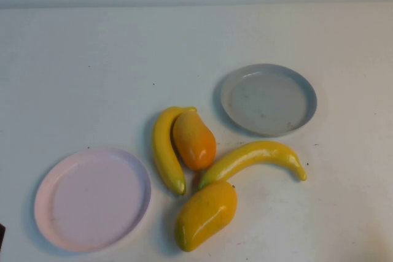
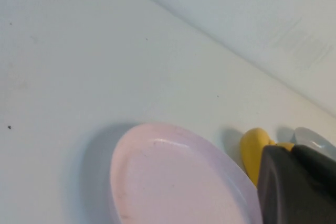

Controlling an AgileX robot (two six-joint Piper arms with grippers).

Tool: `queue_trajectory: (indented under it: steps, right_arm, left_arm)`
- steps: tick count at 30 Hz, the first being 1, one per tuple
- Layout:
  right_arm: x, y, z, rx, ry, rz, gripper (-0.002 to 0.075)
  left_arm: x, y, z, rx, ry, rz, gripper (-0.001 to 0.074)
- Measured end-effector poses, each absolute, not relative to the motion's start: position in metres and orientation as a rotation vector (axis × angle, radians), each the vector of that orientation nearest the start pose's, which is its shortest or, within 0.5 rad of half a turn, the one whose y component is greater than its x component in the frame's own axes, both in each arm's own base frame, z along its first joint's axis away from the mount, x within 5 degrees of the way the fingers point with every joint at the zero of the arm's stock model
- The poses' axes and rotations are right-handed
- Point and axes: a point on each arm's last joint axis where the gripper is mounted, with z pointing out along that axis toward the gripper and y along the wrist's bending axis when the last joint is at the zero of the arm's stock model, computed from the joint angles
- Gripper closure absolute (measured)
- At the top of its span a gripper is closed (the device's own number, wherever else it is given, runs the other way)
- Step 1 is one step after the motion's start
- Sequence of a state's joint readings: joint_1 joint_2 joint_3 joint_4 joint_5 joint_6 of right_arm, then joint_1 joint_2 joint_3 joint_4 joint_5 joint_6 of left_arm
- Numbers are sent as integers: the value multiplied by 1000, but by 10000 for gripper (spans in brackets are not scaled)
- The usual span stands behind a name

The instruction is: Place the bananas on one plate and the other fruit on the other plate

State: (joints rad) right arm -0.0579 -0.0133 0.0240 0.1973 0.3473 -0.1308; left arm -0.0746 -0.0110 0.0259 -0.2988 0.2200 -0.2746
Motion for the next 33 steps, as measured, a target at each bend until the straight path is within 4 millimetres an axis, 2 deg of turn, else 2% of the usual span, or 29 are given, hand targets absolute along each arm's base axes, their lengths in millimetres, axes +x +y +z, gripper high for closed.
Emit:
queue_trajectory:
  steps: [14,17,22,28,33]
  right_arm:
    - [53,3,175,57,1834,59,744]
    - [53,3,175,57,1834,59,744]
    - [53,3,175,58,1834,61,744]
    - [53,3,175,58,1834,61,744]
    - [53,3,175,58,1834,61,744]
  left_arm:
    - [55,-10,192,-398,1660,-555,737]
    - [55,-12,207,-388,1717,-560,737]
    - [60,-18,251,-262,1915,-491,737]
    - [87,-26,287,-42,2260,-391,737]
    - [116,-30,302,142,2449,-339,737]
